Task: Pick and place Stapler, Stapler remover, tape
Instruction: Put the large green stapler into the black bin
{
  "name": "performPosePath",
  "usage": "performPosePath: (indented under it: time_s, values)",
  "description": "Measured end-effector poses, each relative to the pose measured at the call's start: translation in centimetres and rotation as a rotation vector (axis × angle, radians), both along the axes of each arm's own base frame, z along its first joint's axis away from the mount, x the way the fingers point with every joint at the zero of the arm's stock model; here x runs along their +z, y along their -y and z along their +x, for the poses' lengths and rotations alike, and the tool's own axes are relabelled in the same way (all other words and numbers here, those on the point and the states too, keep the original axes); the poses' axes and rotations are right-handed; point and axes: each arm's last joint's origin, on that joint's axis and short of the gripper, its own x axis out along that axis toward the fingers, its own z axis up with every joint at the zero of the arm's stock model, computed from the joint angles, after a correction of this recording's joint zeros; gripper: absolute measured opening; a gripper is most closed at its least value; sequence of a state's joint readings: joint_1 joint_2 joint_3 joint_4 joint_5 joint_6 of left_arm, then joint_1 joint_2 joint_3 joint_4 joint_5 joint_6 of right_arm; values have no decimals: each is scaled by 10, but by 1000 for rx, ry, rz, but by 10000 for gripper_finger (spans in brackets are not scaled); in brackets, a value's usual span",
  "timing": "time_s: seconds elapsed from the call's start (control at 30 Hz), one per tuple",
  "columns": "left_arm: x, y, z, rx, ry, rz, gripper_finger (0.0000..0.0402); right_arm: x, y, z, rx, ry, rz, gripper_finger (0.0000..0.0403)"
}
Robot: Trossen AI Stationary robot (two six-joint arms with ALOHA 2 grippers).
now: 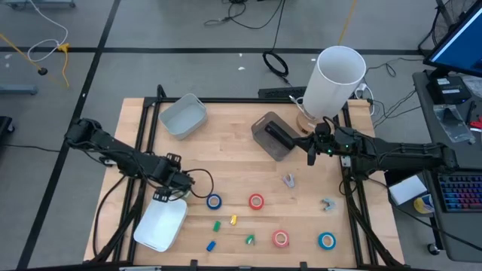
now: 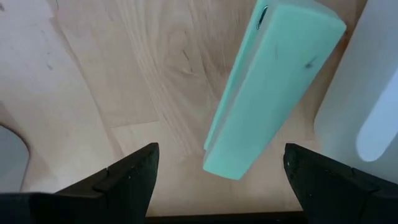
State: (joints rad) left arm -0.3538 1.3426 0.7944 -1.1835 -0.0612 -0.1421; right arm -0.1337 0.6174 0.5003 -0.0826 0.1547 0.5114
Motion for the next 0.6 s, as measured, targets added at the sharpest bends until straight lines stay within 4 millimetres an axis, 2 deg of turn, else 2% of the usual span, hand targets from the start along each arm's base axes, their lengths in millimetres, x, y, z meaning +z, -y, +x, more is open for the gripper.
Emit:
performPosePath:
  time_s: [0.5,0.6]
  values:
    - [0,1,0,-4,-2,-18,339,0,0,0,0,1,1,4]
    - [0,2,1,-1,5,-44,329,0,0,0,0,1,1,4]
